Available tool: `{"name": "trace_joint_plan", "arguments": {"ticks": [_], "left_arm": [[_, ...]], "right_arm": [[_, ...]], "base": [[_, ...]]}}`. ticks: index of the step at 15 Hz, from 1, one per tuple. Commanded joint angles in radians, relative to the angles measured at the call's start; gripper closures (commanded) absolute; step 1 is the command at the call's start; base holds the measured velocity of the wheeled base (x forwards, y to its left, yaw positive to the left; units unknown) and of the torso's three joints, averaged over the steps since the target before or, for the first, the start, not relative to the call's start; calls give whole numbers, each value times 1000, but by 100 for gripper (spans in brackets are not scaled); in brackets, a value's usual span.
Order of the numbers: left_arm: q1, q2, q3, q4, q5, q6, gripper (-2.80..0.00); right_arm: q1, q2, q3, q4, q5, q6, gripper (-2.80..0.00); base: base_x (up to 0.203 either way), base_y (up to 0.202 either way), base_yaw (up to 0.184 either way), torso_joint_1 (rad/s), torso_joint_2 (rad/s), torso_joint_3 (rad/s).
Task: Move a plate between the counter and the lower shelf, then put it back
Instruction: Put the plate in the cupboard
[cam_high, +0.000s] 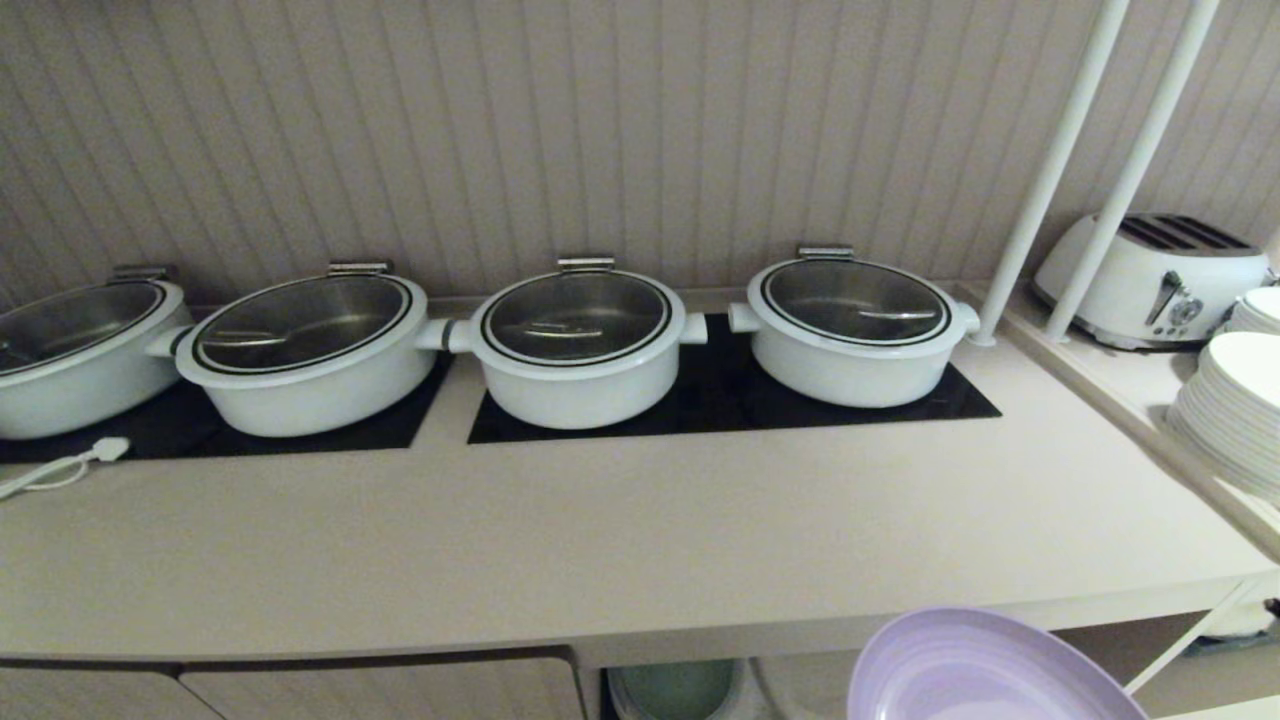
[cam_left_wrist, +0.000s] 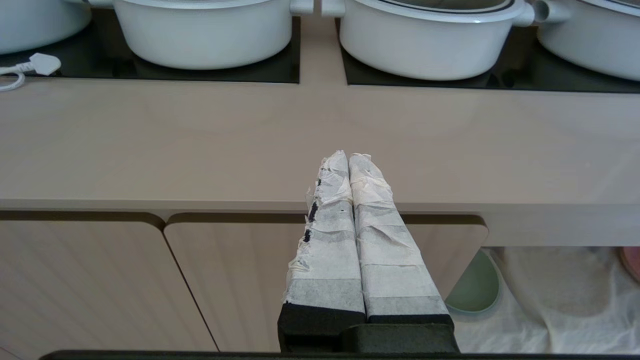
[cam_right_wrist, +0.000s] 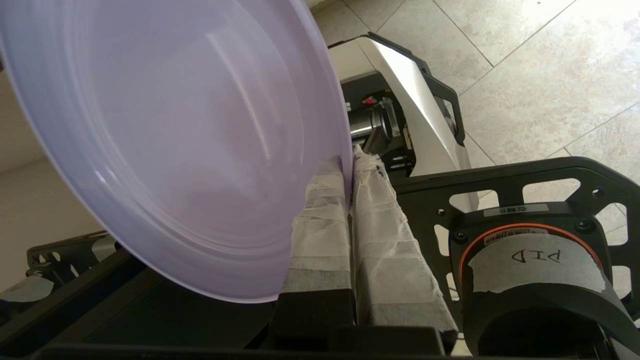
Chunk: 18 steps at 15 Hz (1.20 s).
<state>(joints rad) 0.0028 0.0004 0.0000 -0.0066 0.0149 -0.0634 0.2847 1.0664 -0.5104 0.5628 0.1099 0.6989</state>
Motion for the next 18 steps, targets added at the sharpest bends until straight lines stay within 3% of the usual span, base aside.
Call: {"name": "trace_joint_plan", "arguments": {"ticks": [1,18], "left_arm": [[0,0,0,0,0,-1,0],[0,0,0,-1,0,-1,0]], "right_arm": [[1,0,0,3,1,4,0],[-1,-16,24,2,1,4,0]], "base": [[0,0,0,-59,159,69],[0,0,0,-107,233,119]]}}
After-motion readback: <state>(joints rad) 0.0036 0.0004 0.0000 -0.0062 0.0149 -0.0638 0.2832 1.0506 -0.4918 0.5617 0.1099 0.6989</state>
